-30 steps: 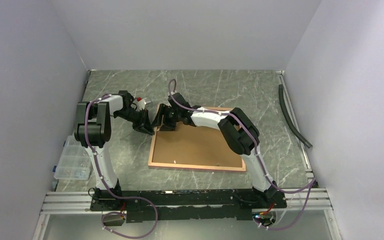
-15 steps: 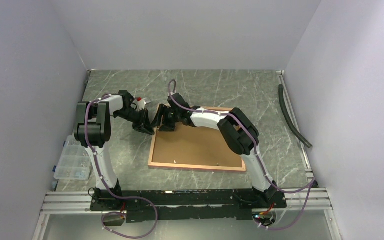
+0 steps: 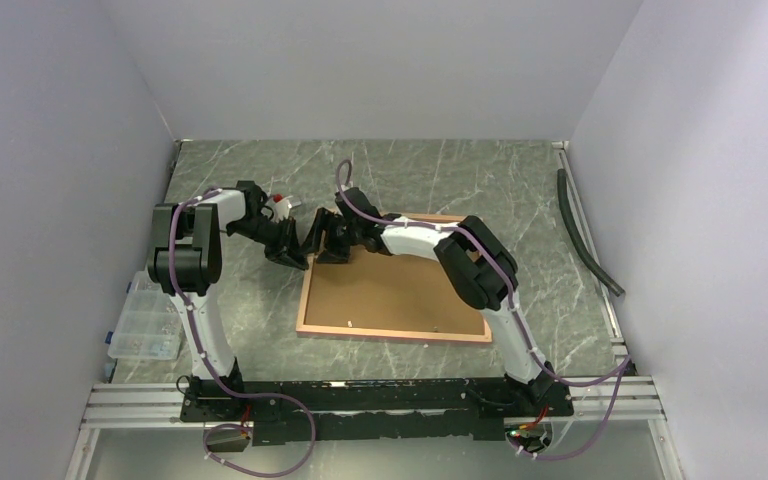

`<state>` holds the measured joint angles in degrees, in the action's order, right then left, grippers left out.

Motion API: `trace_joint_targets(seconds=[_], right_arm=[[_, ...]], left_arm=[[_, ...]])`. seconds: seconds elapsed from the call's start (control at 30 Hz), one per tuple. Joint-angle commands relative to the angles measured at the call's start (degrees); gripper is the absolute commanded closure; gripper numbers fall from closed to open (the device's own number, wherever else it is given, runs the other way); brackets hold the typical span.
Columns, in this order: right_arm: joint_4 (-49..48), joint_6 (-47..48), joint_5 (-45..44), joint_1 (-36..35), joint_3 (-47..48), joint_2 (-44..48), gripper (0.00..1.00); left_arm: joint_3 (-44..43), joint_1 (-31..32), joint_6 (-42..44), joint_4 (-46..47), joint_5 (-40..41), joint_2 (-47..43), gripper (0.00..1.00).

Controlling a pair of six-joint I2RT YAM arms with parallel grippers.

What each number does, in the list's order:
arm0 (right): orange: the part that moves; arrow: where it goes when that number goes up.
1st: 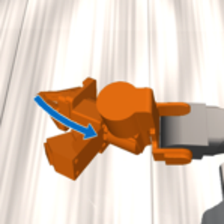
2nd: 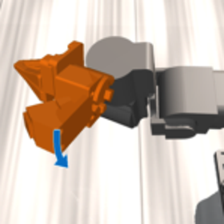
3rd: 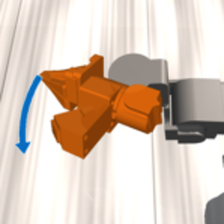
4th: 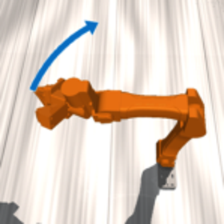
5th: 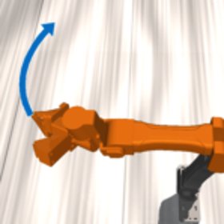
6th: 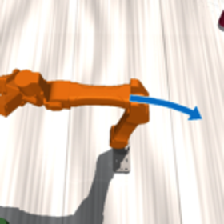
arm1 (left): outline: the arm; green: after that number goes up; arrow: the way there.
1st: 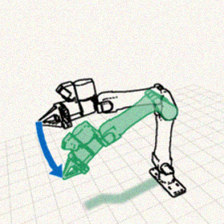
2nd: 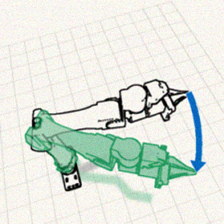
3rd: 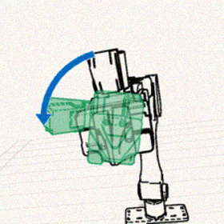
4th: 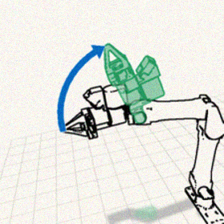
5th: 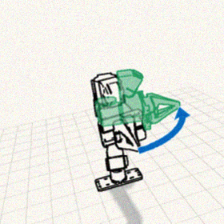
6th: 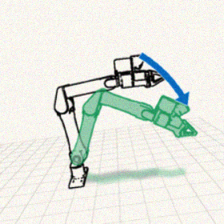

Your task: Put the photo into the frame

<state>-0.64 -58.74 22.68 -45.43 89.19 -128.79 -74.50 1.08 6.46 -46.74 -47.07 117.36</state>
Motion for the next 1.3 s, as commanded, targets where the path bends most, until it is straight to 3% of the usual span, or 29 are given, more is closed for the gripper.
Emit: trace_joint_targets(seconds=[0.0, 0.2, 0.37, 0.5, 0.63, 0.8, 1.27], right_arm=[[-0.8, 1.4, 0.3, -0.8, -3.2, 5.0, 0.33], [4.0, 5.5, -2.2, 5.0, -12.6, 19.4, 0.13], [11.5, 10.4, -8.0, 18.8, -24.2, 34.6, 0.01], [20.7, 14.8, -16.1, 30.9, -28.6, 42.8, 0.0], [21.7, 16.6, -19.1, 39.8, -34.4, 47.4, 0.0], [19.5, 18.3, -18.3, 45.1, -38.2, 46.1, 0.0], [9.0, 14.1, -5.4, 45.0, -34.8, 30.1, 0.0]], left_arm=[[-1.7, 0.0, 2.4, 0.3, 1.4, -1.2, 0.91], [-4.0, -1.0, 8.1, -4.8, 3.7, -3.4, 0.88], [-1.3, -1.0, 12.9, -4.9, 9.2, -7.0, 0.85], [2.3, 0.0, 15.8, -3.5, 15.1, -9.4, 0.84], [6.8, 3.7, 17.1, -0.9, 20.6, -11.4, 0.86], [11.3, 7.9, 17.9, 1.3, 24.5, -12.6, 0.87], [15.4, 17.1, 18.0, 1.3, 25.0, -16.0, 0.88]])
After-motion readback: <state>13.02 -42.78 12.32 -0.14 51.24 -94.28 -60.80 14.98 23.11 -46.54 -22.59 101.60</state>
